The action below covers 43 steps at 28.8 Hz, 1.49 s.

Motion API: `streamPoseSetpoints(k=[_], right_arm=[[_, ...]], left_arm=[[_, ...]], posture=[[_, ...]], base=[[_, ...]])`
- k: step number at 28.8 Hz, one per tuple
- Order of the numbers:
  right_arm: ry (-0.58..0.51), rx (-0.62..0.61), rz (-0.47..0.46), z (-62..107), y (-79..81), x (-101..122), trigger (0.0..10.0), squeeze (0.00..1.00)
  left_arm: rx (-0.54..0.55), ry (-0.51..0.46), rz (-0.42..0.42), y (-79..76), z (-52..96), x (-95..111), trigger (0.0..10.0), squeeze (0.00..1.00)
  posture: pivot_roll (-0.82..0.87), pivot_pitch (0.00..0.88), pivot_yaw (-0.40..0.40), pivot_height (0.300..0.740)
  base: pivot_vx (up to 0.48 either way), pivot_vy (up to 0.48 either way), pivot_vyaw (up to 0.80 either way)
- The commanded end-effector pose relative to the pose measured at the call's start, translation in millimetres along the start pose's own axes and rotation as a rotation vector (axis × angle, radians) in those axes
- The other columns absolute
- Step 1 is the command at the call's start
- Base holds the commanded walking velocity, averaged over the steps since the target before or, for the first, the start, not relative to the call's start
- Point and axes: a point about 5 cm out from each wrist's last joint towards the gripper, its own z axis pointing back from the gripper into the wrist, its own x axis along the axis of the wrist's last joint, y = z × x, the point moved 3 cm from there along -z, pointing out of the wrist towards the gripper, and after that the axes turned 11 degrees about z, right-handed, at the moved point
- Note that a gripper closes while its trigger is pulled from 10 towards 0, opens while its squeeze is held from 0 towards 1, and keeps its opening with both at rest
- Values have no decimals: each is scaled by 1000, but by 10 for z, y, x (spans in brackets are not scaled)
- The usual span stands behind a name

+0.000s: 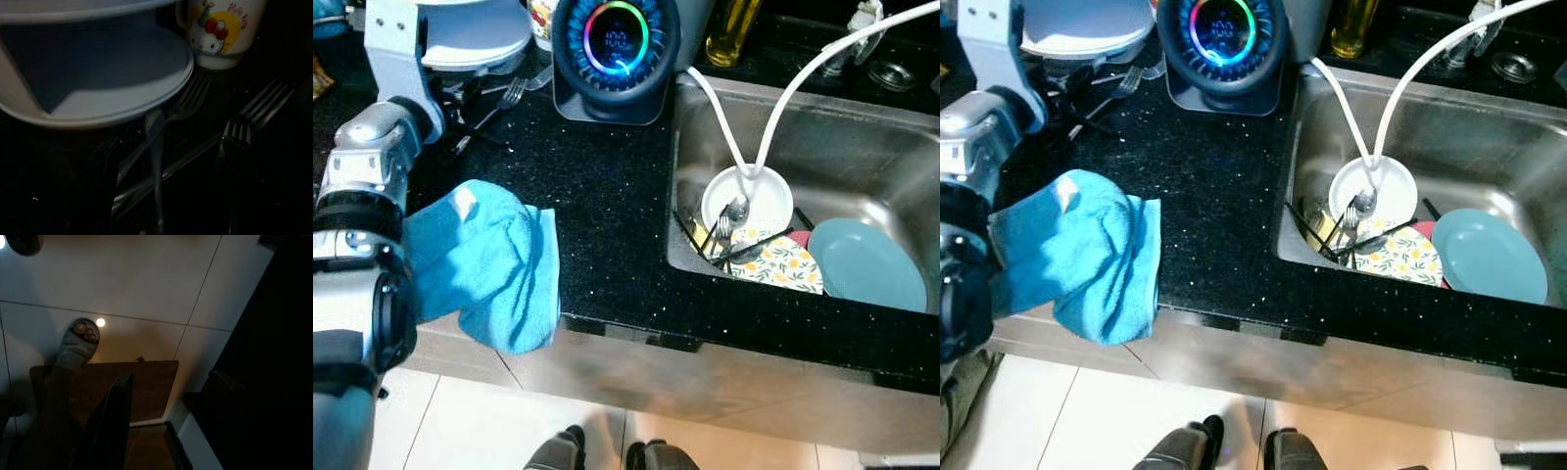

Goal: Kitchen organization

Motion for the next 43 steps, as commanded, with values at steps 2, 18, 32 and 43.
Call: streamPoseSetpoints(k=[2, 18, 32, 43], right_arm=[[27, 2, 8, 18, -4, -116, 10000, 0], [4, -6, 19, -3, -27, 6, 10000, 0], [-7, -24, 14, -13, -67, 72, 10000, 0], [-1, -30, 4, -14, -72, 68, 10000, 0]], left_arm=[[31, 67, 68, 18, -14, -106, 10000, 0], [92, 342, 262, -4, 14, -210, 10000, 0], [66, 536, 263, -42, 112, -525, 0, 0], [99, 564, 317, 48, 177, -612, 0, 0]], posture=[[-11, 311, -51, 740], [14, 270, -42, 740], [22, 263, -32, 740], [29, 267, -32, 740]], base=[[0, 0, 0], [0, 0, 0], [0, 0, 0], [0, 0, 0]])
